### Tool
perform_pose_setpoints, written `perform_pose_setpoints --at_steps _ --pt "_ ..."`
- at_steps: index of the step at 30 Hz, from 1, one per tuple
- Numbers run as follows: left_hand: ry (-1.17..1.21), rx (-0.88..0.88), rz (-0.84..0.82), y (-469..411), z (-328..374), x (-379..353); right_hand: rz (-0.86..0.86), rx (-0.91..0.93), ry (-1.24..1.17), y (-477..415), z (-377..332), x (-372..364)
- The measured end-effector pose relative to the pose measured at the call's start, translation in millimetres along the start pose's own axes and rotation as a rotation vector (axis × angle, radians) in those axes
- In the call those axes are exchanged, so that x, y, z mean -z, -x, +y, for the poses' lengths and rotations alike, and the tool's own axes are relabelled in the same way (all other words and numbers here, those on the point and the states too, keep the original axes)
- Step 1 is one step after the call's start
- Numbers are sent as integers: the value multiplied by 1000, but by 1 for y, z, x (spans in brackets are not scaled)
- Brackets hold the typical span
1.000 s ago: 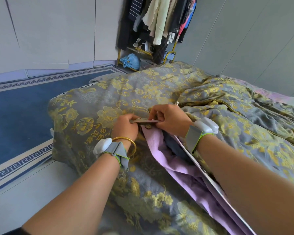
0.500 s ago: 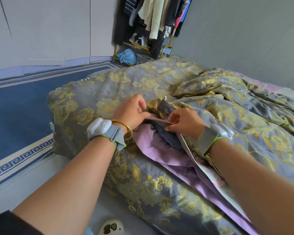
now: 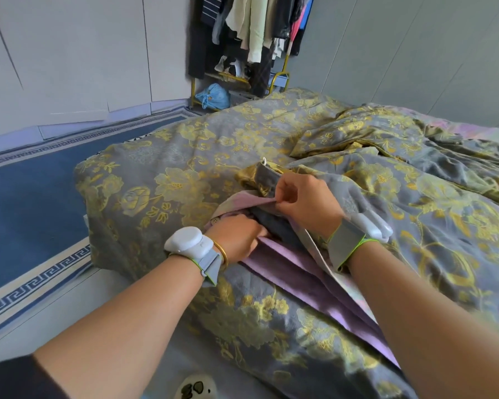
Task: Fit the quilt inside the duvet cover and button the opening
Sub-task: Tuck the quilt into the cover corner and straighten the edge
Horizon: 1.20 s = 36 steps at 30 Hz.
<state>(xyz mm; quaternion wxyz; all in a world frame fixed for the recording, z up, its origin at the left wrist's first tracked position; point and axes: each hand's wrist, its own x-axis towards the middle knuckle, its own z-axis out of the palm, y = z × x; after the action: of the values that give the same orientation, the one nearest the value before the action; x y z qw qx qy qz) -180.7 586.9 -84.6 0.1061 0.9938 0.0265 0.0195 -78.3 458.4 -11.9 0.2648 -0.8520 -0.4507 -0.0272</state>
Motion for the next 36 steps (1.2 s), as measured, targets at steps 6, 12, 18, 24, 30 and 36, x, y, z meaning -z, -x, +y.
perform_pose_setpoints --at_steps 6,12,18,24,30,36 --pt "-131 -116 239 5 -4 2 -3 27 346 22 11 -21" --pt "-307 16 468 17 -11 -5 97 78 532 26 23 -43" --pt "-188 -134 351 1 25 -2 201 103 208 13 20 -27" --pt "128 362 305 -15 6 3 106 193 62 8 30 -11" --pt "388 470 325 -20 -9 27 160 289 -238 21 -18 -3" --pt "677 585 382 -19 -3 44 -256 -41 -48 38 -27 -60"
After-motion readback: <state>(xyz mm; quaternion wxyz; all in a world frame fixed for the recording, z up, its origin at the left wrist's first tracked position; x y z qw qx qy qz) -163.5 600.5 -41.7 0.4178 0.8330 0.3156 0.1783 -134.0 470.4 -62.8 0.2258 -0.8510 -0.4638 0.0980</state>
